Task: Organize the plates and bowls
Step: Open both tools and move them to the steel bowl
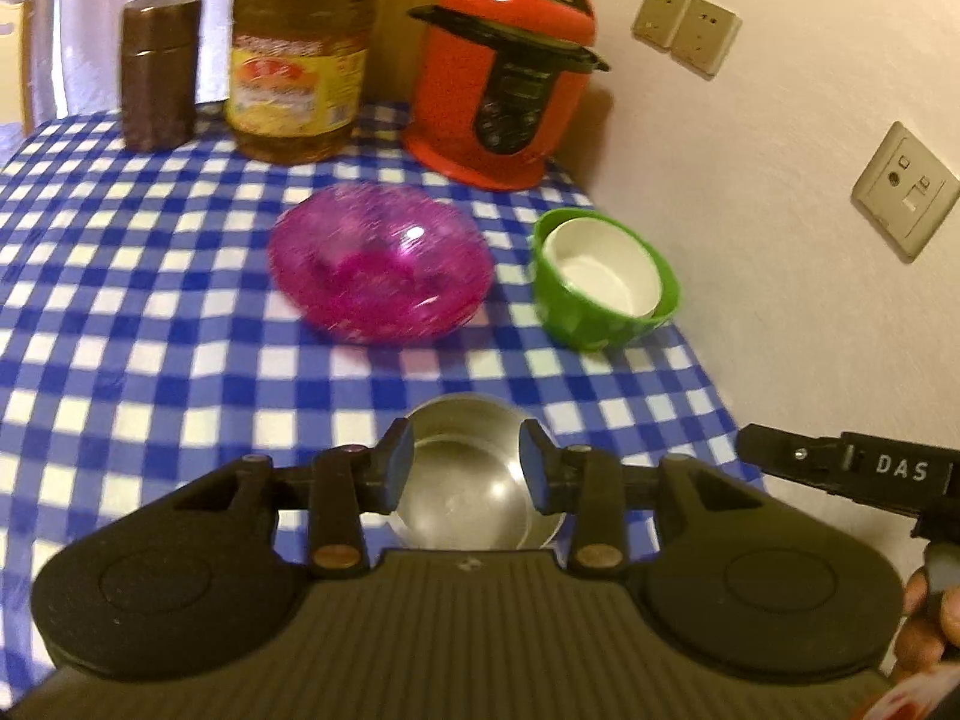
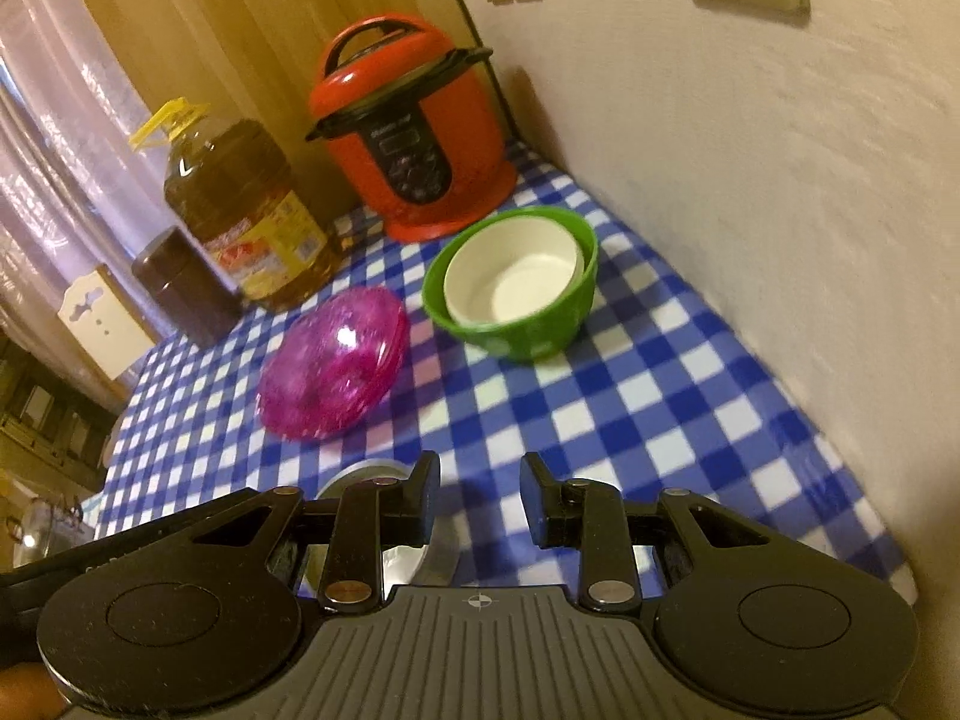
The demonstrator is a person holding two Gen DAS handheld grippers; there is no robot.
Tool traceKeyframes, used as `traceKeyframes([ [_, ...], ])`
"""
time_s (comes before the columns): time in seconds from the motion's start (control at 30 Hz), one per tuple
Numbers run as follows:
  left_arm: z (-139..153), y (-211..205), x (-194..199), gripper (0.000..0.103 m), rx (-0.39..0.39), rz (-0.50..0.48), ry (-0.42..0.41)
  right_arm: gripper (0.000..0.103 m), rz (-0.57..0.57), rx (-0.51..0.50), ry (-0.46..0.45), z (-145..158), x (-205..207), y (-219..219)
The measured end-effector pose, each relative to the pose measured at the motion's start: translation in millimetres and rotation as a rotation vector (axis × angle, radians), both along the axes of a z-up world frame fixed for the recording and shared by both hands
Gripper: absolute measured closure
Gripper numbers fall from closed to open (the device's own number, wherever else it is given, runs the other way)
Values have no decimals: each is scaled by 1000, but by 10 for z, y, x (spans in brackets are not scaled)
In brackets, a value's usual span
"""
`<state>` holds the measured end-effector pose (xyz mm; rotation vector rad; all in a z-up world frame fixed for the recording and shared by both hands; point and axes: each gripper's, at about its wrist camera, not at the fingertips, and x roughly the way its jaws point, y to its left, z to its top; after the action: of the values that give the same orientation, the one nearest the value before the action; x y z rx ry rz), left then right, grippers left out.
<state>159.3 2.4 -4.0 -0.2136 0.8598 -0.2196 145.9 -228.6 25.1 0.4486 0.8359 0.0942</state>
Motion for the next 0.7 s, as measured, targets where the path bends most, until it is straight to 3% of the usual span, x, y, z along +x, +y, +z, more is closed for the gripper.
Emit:
traceKeyframes([
  [0.33, -165, 216, -199, 68, 13, 42, 42, 73, 40, -6, 44, -160, -200, 152],
  [0.7, -310, 228, -108, 68, 7, 52, 66, 73, 56, -4, 65, -270, -164, 229],
])
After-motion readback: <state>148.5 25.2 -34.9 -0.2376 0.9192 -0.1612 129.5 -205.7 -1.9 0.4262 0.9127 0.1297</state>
